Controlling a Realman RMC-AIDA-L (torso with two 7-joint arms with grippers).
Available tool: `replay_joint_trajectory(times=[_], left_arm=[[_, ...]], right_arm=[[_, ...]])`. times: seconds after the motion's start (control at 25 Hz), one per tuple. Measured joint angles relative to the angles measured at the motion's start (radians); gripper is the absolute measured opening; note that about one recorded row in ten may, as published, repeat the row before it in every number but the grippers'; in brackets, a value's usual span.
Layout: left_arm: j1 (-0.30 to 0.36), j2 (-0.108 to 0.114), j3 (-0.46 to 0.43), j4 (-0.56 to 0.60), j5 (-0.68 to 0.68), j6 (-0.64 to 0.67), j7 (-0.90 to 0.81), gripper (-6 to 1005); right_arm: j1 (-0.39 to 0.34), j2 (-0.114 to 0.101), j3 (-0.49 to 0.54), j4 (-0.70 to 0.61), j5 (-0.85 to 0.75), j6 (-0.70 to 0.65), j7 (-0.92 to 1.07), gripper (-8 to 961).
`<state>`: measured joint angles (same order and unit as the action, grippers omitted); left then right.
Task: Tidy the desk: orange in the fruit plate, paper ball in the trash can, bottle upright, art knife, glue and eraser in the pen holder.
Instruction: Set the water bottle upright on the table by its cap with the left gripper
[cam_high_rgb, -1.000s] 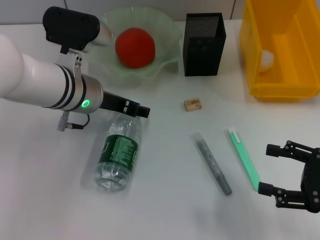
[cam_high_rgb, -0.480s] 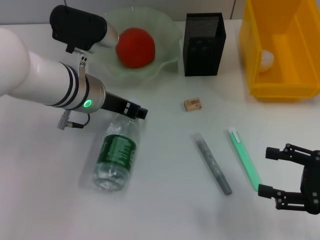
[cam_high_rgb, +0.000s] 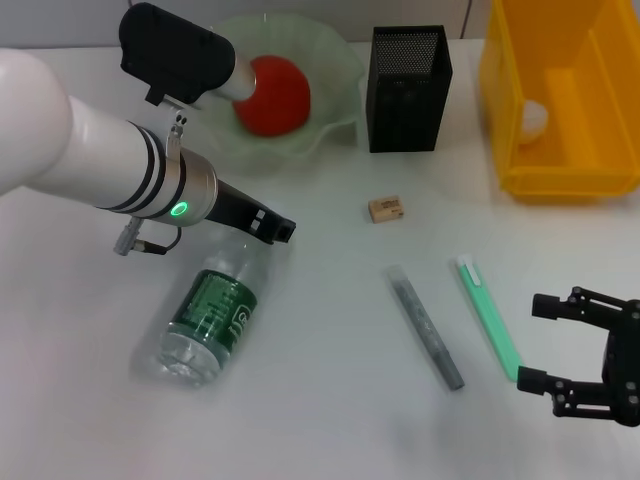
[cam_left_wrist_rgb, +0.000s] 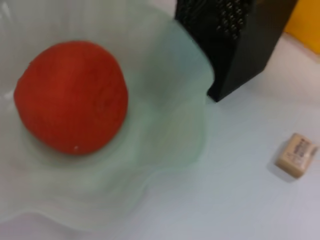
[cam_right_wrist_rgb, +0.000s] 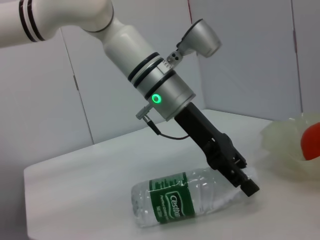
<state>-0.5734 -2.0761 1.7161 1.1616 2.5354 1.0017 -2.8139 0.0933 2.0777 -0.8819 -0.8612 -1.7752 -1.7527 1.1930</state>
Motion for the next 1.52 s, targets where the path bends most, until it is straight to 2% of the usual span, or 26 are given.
replay_joint_trajectory(times=[0.16,0.2,0.28,0.36,0.44,0.48,0.52,0.56,0.64,0.68,0.72,0.76,0.8,0.84,0.96,1.0,1.04,1.24,1.28,1.32,1.52], left_arm=[[0.071,0.003,-0.004,0.128,-0.027,0.017,0.104,472],[0.071,0.003,-0.004,0.128,-0.027,0.017,0.104,472],[0.139,0.004,-0.032,0.226,-0.101,0.018,0.246,472],[0.19,0.005,-0.065,0.265,-0.168,0.018,0.344,471],[0.19,0.005,-0.065,0.265,-0.168,0.018,0.344,470],[0.24,0.006,-0.125,0.278,-0.291,0.021,0.516,469],[0.24,0.006,-0.125,0.278,-0.291,0.021,0.516,469],[0.266,0.007,-0.173,0.263,-0.399,0.027,0.653,469],[0.266,0.007,-0.173,0.263,-0.399,0.027,0.653,468],[0.281,0.008,-0.211,0.247,-0.465,0.037,0.734,467],[0.281,0.008,-0.211,0.247,-0.465,0.037,0.734,467],[0.296,0.008,-0.301,0.183,-0.613,0.099,0.919,467],[0.296,0.008,-0.301,0.183,-0.613,0.099,0.919,466],[0.298,0.008,-0.338,0.146,-0.676,0.125,0.996,466],[0.298,0.008,-0.338,0.146,-0.676,0.125,0.996,464],[0.299,0.008,-0.42,0.054,-0.786,0.172,1.125,464],[0.296,0.008,-0.453,0.012,-0.825,0.194,1.184,463],[0.293,0.008,-0.473,-0.015,-0.845,0.203,1.218,456],[0.284,0.009,-0.527,-0.074,-0.879,0.232,1.277,455],[0.285,0.009,-0.543,-0.079,-0.897,0.256,1.301,455],[0.292,0.009,-0.557,-0.091,-0.92,0.277,1.324,452]], right_arm=[[-0.002,-0.001,0.006,-0.009,-0.001,-0.001,0.007,845],[-0.002,-0.001,0.007,-0.009,-0.001,-0.001,0.008,845],[-0.001,-0.001,0.008,-0.009,-0.001,-0.001,0.01,845],[-0.001,-0.001,0.008,-0.009,-0.001,-0.001,0.01,845],[0.0,-0.001,0.008,-0.009,-0.001,-0.001,0.01,845],[0.004,-0.001,0.008,-0.009,-0.001,-0.001,0.011,845],[0.006,-0.001,0.008,-0.009,-0.001,-0.001,0.013,845],[0.006,-0.001,0.008,-0.009,-0.001,-0.001,0.013,845],[0.01,-0.001,0.008,-0.011,-0.003,0.0,0.022,845],[0.012,-0.001,0.008,-0.013,-0.006,0.0,0.027,845],[0.014,0.0,0.008,-0.019,-0.009,0.0,0.031,845],[0.015,0.001,0.008,-0.023,-0.012,0.0,0.033,845],[0.017,0.001,0.008,-0.026,-0.013,0.0,0.035,845],[0.019,0.002,0.008,-0.027,-0.013,-0.001,0.037,845],[0.026,0.002,0.005,-0.029,-0.014,-0.001,0.048,845],[0.028,0.002,0.003,-0.029,-0.014,-0.001,0.051,845],[0.031,0.002,0.002,-0.029,-0.014,-0.001,0.053,845],[0.039,0.001,-0.001,-0.03,-0.015,-0.001,0.06,845],[0.039,0.001,-0.002,-0.031,-0.015,-0.001,0.06,845],[0.039,0.001,-0.002,-0.031,-0.015,-0.001,0.06,845],[0.04,0.001,-0.002,-0.032,-0.015,-0.001,0.06,845]])
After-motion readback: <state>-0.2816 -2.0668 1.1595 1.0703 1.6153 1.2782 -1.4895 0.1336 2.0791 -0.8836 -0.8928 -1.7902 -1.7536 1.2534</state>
